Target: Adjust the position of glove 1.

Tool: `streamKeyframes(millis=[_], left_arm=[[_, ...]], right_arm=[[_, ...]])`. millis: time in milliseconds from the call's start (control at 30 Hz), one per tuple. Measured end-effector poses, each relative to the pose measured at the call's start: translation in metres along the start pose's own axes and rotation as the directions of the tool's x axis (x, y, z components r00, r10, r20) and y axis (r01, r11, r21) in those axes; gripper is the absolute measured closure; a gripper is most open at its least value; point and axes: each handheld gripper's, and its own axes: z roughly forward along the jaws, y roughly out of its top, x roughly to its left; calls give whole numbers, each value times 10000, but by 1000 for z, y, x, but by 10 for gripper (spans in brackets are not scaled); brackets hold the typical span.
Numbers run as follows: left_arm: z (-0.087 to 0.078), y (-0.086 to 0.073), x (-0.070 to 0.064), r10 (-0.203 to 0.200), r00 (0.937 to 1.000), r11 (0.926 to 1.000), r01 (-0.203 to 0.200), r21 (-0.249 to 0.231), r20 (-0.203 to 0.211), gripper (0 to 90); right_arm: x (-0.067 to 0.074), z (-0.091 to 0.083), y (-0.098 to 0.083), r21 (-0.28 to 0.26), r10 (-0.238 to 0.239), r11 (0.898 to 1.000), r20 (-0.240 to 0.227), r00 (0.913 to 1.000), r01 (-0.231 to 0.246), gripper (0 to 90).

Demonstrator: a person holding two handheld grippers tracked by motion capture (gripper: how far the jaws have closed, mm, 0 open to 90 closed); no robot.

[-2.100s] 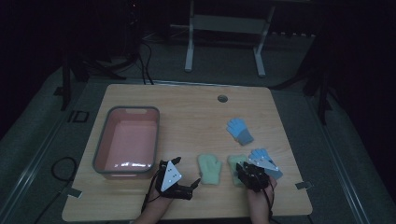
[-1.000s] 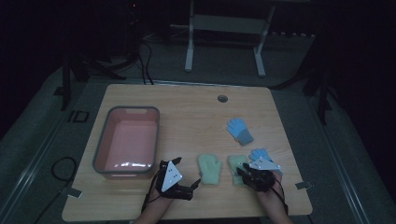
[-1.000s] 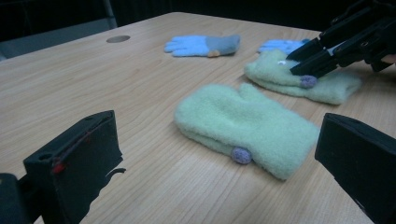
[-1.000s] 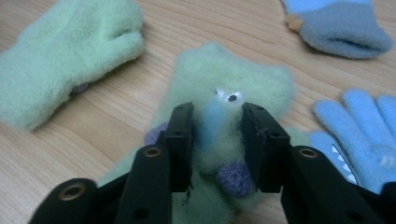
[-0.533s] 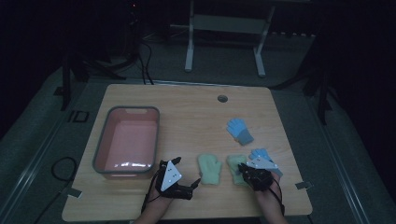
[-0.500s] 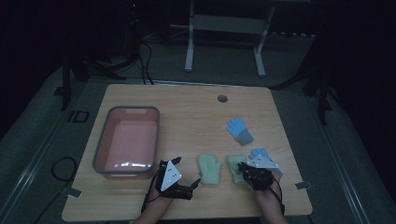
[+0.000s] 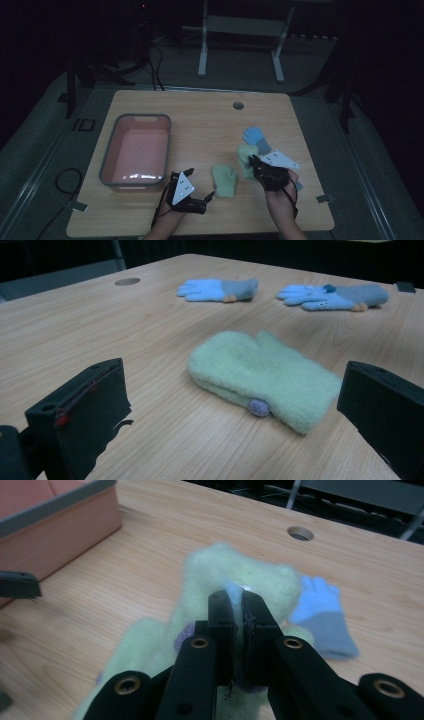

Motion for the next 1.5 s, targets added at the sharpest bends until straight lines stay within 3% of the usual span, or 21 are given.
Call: streamKeyframes(millis=[67,133,300,500,567,800,1100,1233,1367,1500], left_arm=[[0,0,0,-27,10000,10000,27,-10,14,3],[0,0,0,-12,10000,10000,12,-20,21,3],[0,0,0,-11,10000,10000,11,-39,23,3],[-1,0,0,0,10000,10000,0,-56,10,3],[-1,0,0,-45,10000,10000,45,-83,19,3],[0,0,0,-55,10000,10000,55,-70,11,3],[0,0,0,-28,10000,10000,28,-56,9,3],[0,0,0,-25,10000,10000,25,-38,-22,3],[0,0,-1,10,10000,10000,-11,-81,-88,3],[1,0,-1,-23,9999,9999,22,-113,-138,3]], right_arm=[[4,2,2,10,-46,10000,-60,10000,46,849],[17,7,5,-26,52,10000,-417,9991,-53,850],[35,14,5,-46,72,10000,-571,9983,-75,850],[50,22,-4,132,179,9998,-629,9979,-171,849],[56,29,-14,444,205,9989,-662,9976,-176,849],[59,43,-32,963,701,9933,-642,9955,-637,849],[66,59,-50,1503,577,9874,-554,9968,-489,833],[65,59,-51,1447,667,9878,-581,9961,-577,799],[61,53,-47,1308,758,9893,-841,9936,-644,711],[57,48,-42,1157,582,9922,-976,9935,-468,635]])
